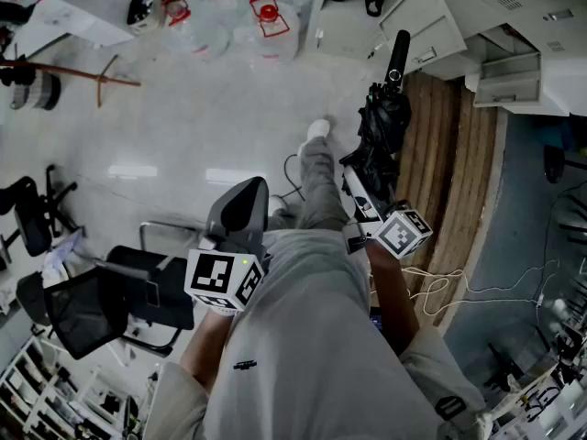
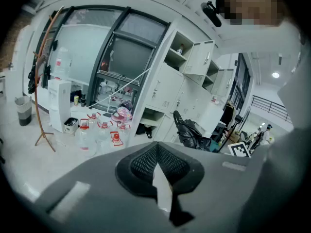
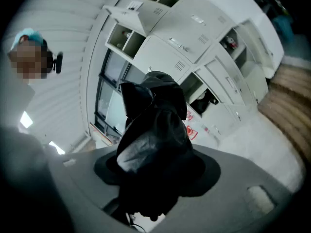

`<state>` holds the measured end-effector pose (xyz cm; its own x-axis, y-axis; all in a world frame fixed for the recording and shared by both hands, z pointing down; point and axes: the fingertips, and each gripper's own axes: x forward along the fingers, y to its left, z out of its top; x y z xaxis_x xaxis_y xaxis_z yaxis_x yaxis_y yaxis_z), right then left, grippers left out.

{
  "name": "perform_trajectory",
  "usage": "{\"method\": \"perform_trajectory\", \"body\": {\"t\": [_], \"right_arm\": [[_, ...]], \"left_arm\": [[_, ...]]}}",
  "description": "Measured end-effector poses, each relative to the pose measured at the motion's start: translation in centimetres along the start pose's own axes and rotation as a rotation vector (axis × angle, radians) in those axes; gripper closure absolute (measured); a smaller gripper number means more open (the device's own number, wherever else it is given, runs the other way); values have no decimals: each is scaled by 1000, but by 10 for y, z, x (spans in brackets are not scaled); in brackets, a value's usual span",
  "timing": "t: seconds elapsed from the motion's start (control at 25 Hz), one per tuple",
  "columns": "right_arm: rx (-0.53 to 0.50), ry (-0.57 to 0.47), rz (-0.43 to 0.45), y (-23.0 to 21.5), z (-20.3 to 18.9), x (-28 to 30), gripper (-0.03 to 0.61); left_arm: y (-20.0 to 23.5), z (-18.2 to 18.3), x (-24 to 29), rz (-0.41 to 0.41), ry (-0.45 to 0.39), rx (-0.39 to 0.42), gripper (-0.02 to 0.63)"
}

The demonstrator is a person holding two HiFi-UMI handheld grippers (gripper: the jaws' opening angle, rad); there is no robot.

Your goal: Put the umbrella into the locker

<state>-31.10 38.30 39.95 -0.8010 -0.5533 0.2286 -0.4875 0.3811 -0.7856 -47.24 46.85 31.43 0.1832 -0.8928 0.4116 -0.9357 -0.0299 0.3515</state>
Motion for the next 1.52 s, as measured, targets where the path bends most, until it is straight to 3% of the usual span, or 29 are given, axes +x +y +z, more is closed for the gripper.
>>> {"method": "perform_trajectory", "body": {"t": [0.16,0.36,0.6,0.8,1.16,1.52], "right_arm": [[38,-21,-2,37,-35,-74,316],[-18,-75,-102,40,-42,-146,316],[-79,-175,-218,25,-20,-207,314],[-171,-159,-309,5,4,-267,315],[-217,-123,-366,-39,26,-352,316],[-203,-131,-304,-67,51,-393,315]], "left_arm": [[-37,-33,-46,-56,27,16,595],[-84,-53,-66,-117,25,28,595],[-146,-60,-50,-193,30,109,595],[-214,-67,-37,-242,38,136,595],[-314,-109,-14,-276,77,161,595],[-390,-122,7,-314,86,232,595]]}}
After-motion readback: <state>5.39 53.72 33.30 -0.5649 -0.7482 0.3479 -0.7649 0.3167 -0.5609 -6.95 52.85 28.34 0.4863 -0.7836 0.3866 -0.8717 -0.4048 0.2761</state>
